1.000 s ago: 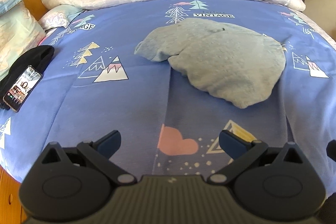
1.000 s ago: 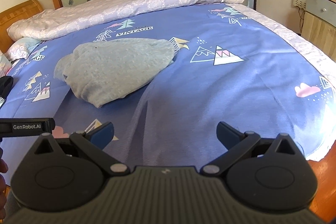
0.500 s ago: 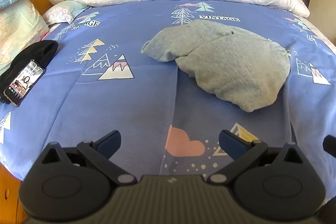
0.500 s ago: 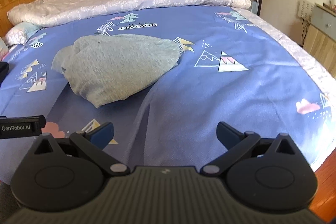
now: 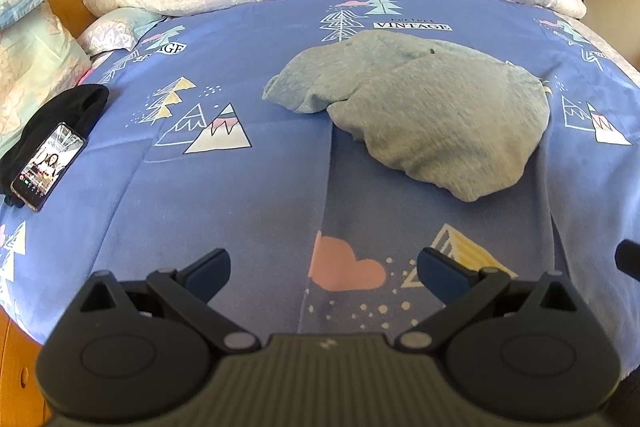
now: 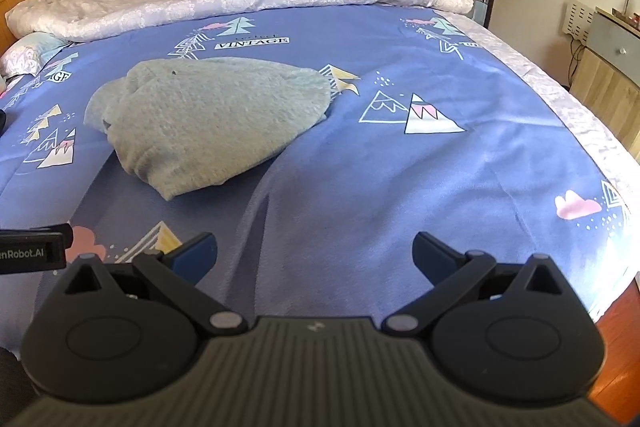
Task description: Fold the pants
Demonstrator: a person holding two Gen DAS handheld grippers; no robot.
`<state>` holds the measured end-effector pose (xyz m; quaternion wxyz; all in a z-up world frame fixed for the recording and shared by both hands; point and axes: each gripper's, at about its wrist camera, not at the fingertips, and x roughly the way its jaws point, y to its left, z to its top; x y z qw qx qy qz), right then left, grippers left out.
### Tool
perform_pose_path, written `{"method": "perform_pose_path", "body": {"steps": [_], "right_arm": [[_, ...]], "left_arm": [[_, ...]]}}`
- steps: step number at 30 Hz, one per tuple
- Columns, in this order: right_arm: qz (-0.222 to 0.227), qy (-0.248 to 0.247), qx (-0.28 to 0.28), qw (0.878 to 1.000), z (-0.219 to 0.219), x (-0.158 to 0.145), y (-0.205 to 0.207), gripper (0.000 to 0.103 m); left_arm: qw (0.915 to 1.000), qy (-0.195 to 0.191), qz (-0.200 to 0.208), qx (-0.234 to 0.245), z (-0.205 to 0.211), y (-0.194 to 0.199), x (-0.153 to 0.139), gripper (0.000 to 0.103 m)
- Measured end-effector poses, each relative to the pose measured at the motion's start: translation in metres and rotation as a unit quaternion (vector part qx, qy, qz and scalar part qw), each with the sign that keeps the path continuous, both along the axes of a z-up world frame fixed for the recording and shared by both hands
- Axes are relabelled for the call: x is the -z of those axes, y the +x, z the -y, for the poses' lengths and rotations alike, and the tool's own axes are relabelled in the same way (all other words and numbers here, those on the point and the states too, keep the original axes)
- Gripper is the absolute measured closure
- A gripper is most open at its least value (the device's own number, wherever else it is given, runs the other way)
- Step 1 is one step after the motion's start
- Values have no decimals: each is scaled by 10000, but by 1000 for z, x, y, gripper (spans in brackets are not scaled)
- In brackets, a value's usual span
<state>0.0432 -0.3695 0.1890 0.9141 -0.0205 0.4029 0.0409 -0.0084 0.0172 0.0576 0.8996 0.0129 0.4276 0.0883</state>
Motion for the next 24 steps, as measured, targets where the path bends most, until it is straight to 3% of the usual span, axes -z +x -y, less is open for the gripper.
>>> {"method": "perform_pose_path", "body": {"steps": [24], "right_arm": [[-191,138,97,9997,7,10,3,0]], "left_arm": [[9999,-19,-30,132,5,-1,2,0]]}}
